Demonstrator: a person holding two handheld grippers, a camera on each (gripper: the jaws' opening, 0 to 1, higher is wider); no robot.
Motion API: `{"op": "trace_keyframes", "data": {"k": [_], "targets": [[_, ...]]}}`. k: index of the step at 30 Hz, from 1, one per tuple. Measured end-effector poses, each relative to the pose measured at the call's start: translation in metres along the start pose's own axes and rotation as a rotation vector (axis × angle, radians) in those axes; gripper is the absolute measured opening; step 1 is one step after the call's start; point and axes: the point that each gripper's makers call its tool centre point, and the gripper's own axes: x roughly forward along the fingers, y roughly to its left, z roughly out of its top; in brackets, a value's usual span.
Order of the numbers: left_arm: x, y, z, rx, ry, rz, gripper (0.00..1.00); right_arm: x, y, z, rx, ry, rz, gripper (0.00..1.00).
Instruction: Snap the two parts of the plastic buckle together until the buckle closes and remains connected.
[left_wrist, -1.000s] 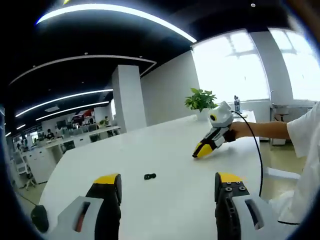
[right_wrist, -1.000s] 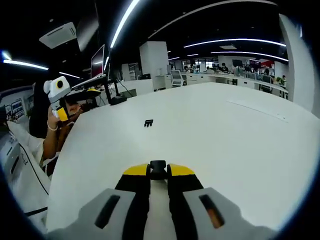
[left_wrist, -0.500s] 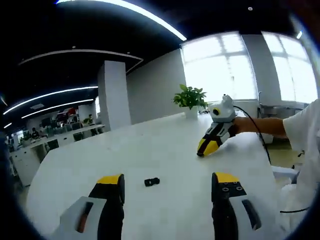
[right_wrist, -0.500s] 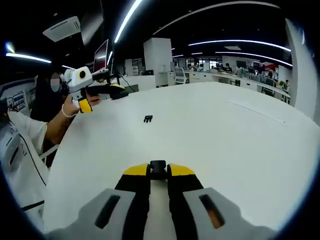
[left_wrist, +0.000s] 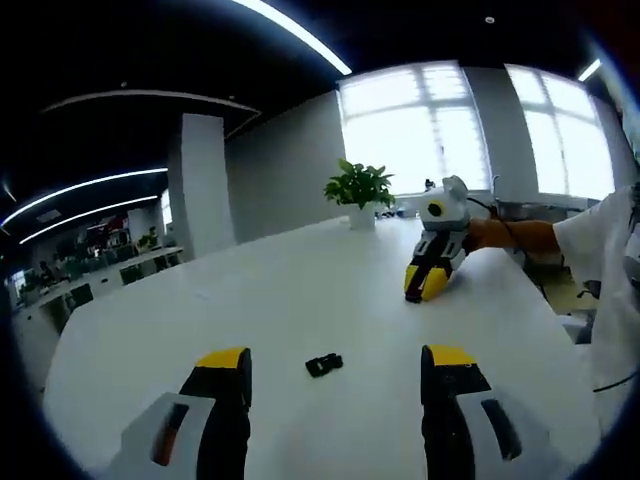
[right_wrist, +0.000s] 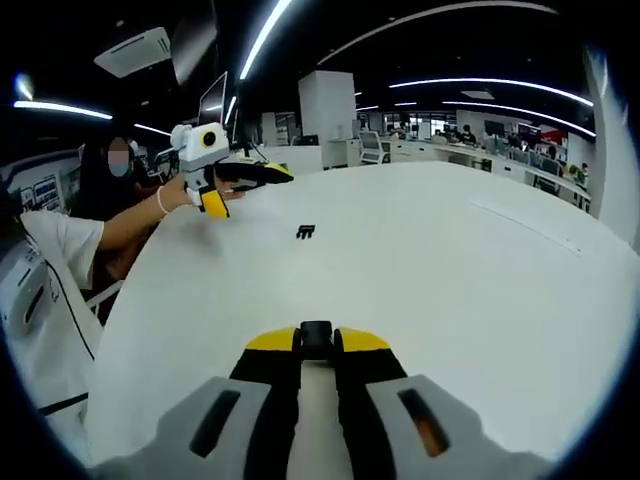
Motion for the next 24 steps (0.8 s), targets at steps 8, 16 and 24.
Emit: {"op": "trace_keyframes", "data": {"k": [8,16,24], "targets": [[0.000,0.007,-0.001,0.008,0.010,0.003,0.58,0.001,0.000,-0.001,-0.024,-0.005,0.010,0.14],[0.007,0.009,-0.009,0.005,0.069,0.004,0.54,0.000,0.002,0.007,-0.037,-0.060,0.018,0.16],[0.014,0.014,-0.015,-0.065,0.116,0.031,0.53,-0.007,0.014,0.024,-0.084,-0.105,0.031,0.21]]}}
